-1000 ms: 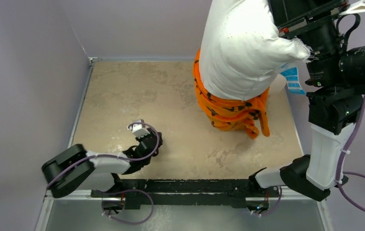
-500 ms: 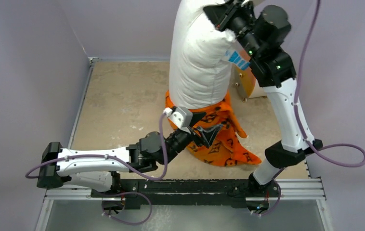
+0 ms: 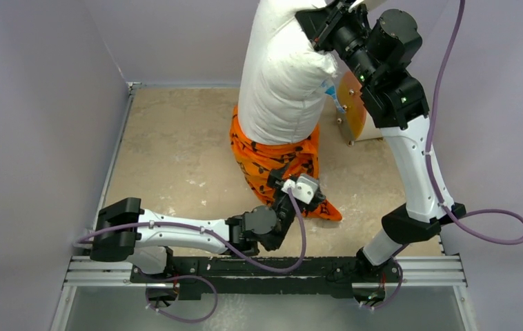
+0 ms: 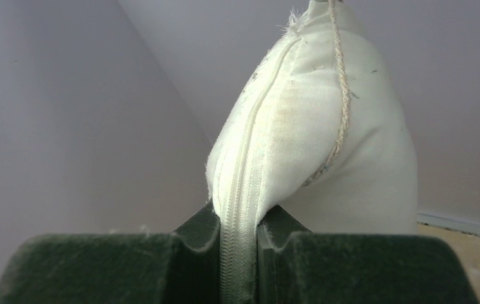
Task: Remove the pillowcase from the pillow
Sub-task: Remove the pillow from the pillowcase.
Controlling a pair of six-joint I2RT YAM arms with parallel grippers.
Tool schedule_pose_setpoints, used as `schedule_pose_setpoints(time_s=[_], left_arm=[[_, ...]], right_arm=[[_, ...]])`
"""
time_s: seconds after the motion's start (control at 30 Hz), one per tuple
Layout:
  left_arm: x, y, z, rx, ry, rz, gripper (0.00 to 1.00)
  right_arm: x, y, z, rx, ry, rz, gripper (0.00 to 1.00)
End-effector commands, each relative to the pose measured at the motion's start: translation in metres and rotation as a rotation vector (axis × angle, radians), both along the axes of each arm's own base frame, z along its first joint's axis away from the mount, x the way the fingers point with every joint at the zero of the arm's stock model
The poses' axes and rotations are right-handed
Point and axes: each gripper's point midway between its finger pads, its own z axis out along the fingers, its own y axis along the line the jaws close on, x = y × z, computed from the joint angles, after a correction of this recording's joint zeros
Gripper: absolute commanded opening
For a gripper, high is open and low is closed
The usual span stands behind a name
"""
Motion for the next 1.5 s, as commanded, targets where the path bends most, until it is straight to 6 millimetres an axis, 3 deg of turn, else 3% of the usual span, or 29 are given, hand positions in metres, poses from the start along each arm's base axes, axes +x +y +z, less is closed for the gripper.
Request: schedule_pose_setpoints(time_s=[0.0,0.07,0.3,0.57,0.7,0.73,0.83,0.87,0.9,1.0,1.13,1.33,1.47], left_arm=[[0.016,0.048,0.043,-0.258,-0.021,0.224,0.79],[0.021,0.049,0.043,-0.293,-0.029,0.233,0.79],[0.061,0.01,0.04,-0.388,0.054,0.116,0.8],[0.088,-0.015,0.003,-0.362,0.139,0.204,0.79],[0.101,-0.031,-0.043,-0.348,0.219,0.271,0.76],[0.104,-0.031,-0.053,-0.354,0.23,0.291,0.7],[0.121,-0.024,-0.08,-0.371,0.262,0.353,0.41],[0.13,-0.02,-0.093,-0.366,0.279,0.371,0.16],[0.139,-0.014,-0.108,-0.363,0.306,0.393,0.0],[0.155,0.002,-0.164,-0.362,0.404,0.419,0.0],[0.155,0.03,-0.239,-0.316,0.501,0.472,0.0],[0.149,0.055,-0.307,-0.281,0.627,0.535,0.0],[0.148,0.074,-0.341,-0.313,0.714,0.561,0.0]], right_arm=[[-0.065,-0.03,0.108,0.181,-0.33,0.029,0.0],[-0.063,-0.029,0.105,0.181,-0.322,0.032,0.0],[-0.065,-0.03,0.103,0.18,-0.309,0.034,0.0],[-0.075,-0.035,0.104,0.181,-0.307,0.035,0.0],[-0.081,-0.03,0.101,0.18,-0.303,0.078,0.0],[-0.082,-0.028,0.101,0.178,-0.303,0.093,0.0],[-0.084,-0.021,0.101,0.176,-0.297,0.133,0.0],[-0.085,-0.018,0.101,0.172,-0.297,0.147,0.0],[-0.086,-0.017,0.102,0.169,-0.301,0.157,0.0],[-0.091,-0.017,0.111,0.161,-0.327,0.167,0.0],[-0.103,-0.016,0.127,0.172,-0.391,0.201,0.0],[-0.127,-0.015,0.152,0.232,-0.483,0.282,0.0],[-0.154,-0.022,0.174,0.29,-0.56,0.334,0.0]])
